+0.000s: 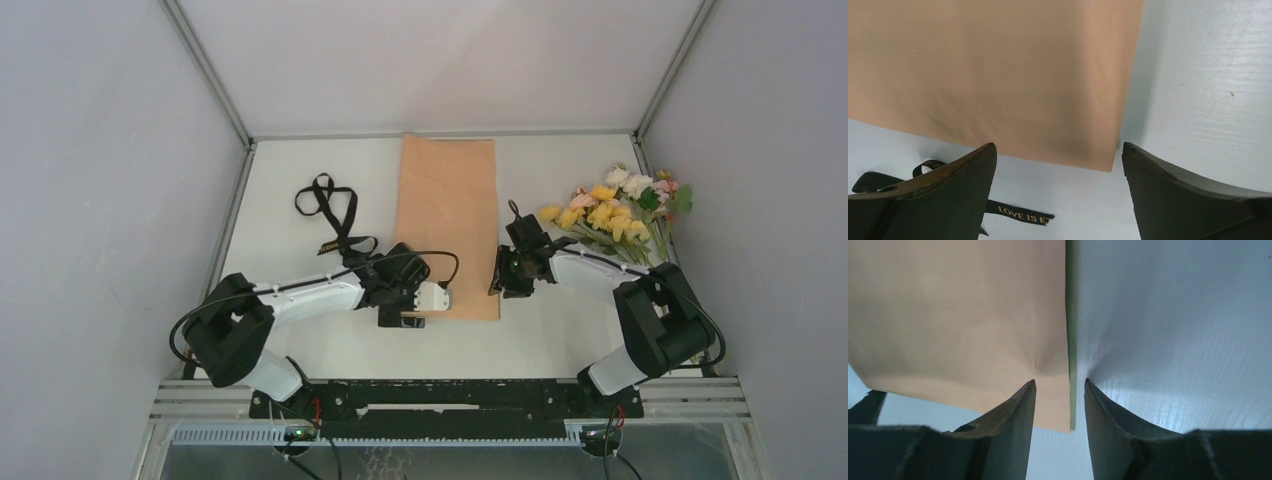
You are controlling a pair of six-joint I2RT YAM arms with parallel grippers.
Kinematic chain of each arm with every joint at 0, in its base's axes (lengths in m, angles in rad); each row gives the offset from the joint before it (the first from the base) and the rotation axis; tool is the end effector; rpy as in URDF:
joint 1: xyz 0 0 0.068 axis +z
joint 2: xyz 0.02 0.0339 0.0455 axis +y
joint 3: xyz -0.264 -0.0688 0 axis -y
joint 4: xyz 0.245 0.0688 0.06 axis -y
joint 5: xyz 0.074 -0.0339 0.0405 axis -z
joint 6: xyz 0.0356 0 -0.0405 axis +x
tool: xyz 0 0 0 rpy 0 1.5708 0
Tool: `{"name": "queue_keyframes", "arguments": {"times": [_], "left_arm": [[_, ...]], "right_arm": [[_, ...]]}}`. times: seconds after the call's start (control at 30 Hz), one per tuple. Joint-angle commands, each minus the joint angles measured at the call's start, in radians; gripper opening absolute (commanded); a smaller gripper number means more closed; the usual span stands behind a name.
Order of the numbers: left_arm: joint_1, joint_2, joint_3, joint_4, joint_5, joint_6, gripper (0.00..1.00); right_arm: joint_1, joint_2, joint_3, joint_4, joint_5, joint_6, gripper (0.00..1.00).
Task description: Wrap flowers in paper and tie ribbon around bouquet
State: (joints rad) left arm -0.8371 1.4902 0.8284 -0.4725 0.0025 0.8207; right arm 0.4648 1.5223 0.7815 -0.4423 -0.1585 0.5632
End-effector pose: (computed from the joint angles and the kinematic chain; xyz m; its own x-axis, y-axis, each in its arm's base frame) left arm 0.1842 -0.2045 0.1741 0.1302 0.9482 -0.2899 0.9508 -0.0365 0.3078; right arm 0.2386 0.1259 0.1551 -0.9645 0.1061 -0.2416 0.0225 0.9453 0.3254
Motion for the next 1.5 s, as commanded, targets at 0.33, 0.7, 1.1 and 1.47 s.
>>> {"name": "queue_keyframes", "arguments": {"times": [0.33,0.7,1.1,1.47], "left_arm": [[-0.020,-0.053,-0.109,0.294,-0.124,-0.079,0.71],[-0.014,-0.044,-0.109,0.405,-0.237,-0.171,0.00],[0.207,-0.182,0.005,0.308,0.070,-0.528,0.00],[0.214,-0.189,-0.031,0.329,0.087,-0.532,0.00]], "right_arm": [[-0.013,-0.088,-0.034,0.051,0.029,0.020,0.50],[-0.099,-0.185,-0.159,0.123,-0.075,0.041,0.50],[-0.202,-0.128,-0.231,0.390,-0.262,0.166,0.62],[-0.229,-0.047,-0.245,0.594,-0.363,0.259,0.73]]}}
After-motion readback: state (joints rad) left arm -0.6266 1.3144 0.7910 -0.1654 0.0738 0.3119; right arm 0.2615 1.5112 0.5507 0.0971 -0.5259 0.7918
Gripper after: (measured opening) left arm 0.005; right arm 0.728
